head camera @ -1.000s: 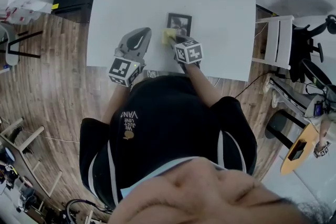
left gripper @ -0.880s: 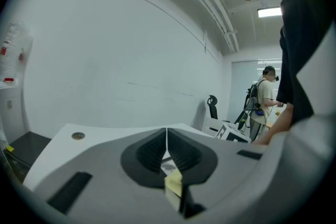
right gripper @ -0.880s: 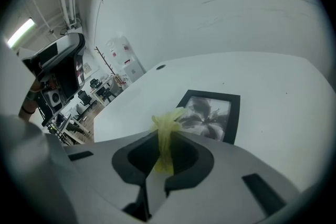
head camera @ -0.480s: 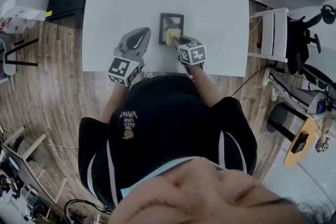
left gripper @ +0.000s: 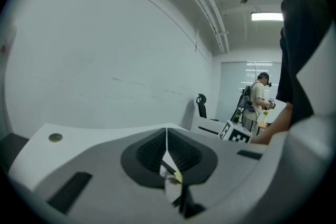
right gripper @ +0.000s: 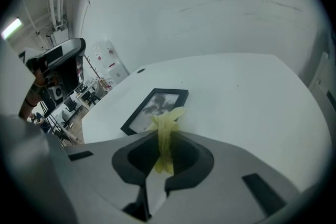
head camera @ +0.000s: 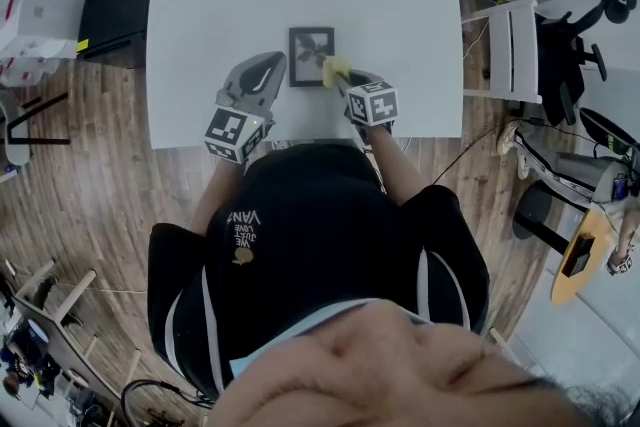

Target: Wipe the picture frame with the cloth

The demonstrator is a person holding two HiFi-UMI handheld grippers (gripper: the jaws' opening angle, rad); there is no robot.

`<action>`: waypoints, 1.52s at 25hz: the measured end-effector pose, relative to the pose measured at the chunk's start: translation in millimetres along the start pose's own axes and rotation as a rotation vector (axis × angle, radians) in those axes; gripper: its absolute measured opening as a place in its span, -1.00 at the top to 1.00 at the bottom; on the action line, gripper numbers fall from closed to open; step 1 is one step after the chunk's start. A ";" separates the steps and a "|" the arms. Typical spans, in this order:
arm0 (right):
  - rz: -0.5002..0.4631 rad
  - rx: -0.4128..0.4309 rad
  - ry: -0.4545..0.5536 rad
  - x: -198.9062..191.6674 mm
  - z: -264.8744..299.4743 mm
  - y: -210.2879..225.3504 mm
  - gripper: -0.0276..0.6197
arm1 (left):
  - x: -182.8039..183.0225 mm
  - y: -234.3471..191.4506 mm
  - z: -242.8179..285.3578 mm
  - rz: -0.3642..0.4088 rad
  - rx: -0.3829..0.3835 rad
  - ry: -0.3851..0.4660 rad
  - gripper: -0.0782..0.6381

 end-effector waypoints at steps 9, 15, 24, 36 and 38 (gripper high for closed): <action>0.027 -0.041 0.005 -8.6 -11.3 15.1 0.78 | -2.2 8.3 18.2 0.006 -0.047 -0.012 0.73; 0.027 -0.042 0.016 -5.9 -13.7 17.3 0.78 | 0.1 9.8 23.4 0.009 -0.053 -0.010 0.73; 0.004 -0.057 0.107 20.3 -23.8 16.8 0.78 | 7.7 6.8 24.7 0.022 -0.049 0.010 0.73; -0.054 -0.077 0.298 90.5 -58.2 14.4 0.78 | 27.4 -2.1 25.0 0.042 -0.036 0.053 0.73; -0.074 -0.084 0.328 103.1 -65.1 12.6 0.78 | 32.3 -2.6 25.7 0.044 -0.035 0.065 0.73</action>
Point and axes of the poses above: the fingertips, and each gripper's own axes: z forward along the fingers, y to its right, x out of its top, the point moved 6 cm from there along -z, backward along the fingers, and after that the axes turned 12 degrees about -z, right-handed, at the moved point
